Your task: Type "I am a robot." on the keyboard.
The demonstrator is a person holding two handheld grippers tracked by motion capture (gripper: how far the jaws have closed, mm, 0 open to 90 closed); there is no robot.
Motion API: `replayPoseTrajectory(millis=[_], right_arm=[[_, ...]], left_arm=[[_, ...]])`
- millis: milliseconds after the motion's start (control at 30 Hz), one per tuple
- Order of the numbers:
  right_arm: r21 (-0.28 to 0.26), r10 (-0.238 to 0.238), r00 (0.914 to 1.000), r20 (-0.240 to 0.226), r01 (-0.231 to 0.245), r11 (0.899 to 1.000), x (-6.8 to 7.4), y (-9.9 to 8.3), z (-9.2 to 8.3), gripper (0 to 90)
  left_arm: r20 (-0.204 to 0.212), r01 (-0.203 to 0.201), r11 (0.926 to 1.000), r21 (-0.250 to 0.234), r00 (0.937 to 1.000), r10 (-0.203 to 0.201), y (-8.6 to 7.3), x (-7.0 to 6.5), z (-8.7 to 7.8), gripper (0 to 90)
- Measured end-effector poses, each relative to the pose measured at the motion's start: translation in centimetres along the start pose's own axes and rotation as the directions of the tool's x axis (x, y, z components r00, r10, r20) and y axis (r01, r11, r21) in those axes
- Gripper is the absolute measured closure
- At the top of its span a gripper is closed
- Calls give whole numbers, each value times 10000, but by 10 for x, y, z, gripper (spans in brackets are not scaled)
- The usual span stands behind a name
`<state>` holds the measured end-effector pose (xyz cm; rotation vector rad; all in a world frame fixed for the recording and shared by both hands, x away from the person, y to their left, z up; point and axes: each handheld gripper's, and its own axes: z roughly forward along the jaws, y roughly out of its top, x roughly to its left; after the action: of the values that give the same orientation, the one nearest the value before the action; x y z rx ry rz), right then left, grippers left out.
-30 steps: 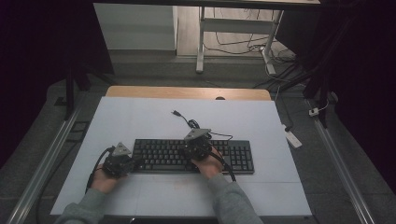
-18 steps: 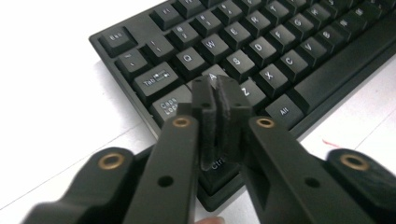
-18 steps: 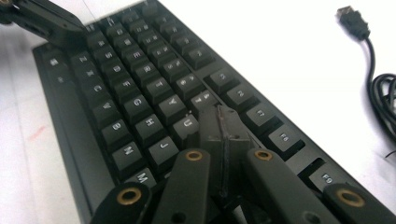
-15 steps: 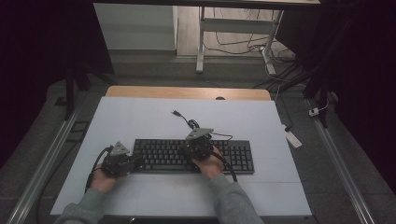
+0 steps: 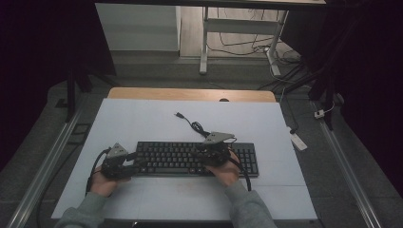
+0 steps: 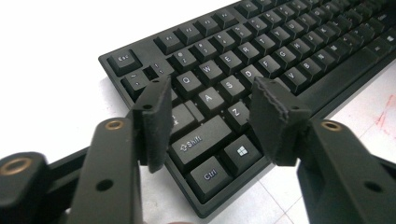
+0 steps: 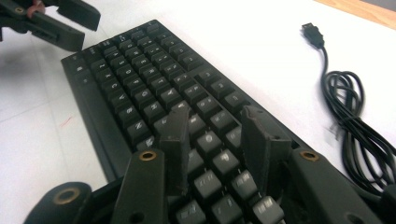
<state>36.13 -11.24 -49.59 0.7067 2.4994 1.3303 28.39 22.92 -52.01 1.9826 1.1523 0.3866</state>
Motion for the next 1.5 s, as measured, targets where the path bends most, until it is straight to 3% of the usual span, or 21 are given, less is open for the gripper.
replayPoseTrajectory(millis=[400, 867, 1100, 1267, 1433, 1500], right_arm=[[-89, 127, 9994, 313, -125, 9999, -10, -19, -32, 602], [-58, 295, 9944, 1014, -291, 9996, -19, -56, -83, 594], [-89, 490, 9920, 1165, -483, 9988, -23, -69, -94, 587], [-61, 468, 9924, 1138, -464, 9989, -22, -71, -97, 585], [-84, 467, 9928, 1108, -460, 9989, -21, -72, -97, 583], [-57, 467, 9925, 1127, -463, 9989, -22, -73, -98, 582]], left_arm=[[74, -13, 9999, 104, 10000, 12, 0, -2, 1, 407], [238, -131, 9997, 208, 9996, 126, 3, -3, 1, 341], [329, -323, 9994, -148, 9989, 328, 8, -5, -4, 312], [430, -397, 9985, -370, 9982, 413, 11, -5, -7, 346], [710, -543, 9974, -481, 9958, 576, 16, -8, -7, 436], [839, -650, 9968, -474, 9941, 688, 18, -11, -6, 510]])
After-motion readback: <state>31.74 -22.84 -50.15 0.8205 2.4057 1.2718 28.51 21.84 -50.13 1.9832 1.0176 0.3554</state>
